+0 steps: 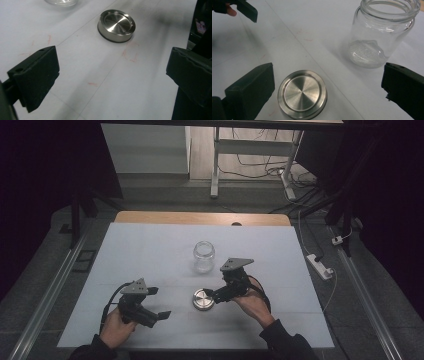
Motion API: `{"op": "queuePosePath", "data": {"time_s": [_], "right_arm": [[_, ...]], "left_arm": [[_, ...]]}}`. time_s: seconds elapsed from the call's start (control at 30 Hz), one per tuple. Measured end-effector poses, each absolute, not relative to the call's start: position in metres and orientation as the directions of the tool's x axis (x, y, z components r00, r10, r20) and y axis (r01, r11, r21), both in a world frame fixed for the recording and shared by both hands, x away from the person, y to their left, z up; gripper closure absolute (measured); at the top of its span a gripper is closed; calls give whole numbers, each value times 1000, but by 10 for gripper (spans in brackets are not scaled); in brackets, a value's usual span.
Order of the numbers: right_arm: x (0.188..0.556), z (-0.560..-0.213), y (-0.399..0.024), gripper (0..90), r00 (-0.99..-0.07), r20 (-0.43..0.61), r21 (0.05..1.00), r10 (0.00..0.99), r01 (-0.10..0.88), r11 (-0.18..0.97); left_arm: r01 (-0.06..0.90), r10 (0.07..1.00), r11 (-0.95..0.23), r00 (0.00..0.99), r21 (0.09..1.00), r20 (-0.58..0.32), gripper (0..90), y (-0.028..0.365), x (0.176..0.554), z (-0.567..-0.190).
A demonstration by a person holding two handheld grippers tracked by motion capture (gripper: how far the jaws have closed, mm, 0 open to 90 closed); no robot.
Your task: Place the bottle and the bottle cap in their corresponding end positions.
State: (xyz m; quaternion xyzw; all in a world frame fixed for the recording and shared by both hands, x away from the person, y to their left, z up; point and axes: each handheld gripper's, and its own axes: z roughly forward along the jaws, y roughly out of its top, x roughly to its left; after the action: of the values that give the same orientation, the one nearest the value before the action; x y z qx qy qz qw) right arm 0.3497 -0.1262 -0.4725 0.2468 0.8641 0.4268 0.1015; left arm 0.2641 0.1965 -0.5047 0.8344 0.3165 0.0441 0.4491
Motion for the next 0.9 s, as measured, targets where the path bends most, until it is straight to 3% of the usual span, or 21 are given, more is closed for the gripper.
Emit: {"op": "queuePosePath", "data": {"time_s": [0.9], "right_arm": [[311,-467,-175,0,-827,11,800,561,344,492]], "left_arm": [[533,678,-336,709,776,-194,0,244,227,-505]]}}
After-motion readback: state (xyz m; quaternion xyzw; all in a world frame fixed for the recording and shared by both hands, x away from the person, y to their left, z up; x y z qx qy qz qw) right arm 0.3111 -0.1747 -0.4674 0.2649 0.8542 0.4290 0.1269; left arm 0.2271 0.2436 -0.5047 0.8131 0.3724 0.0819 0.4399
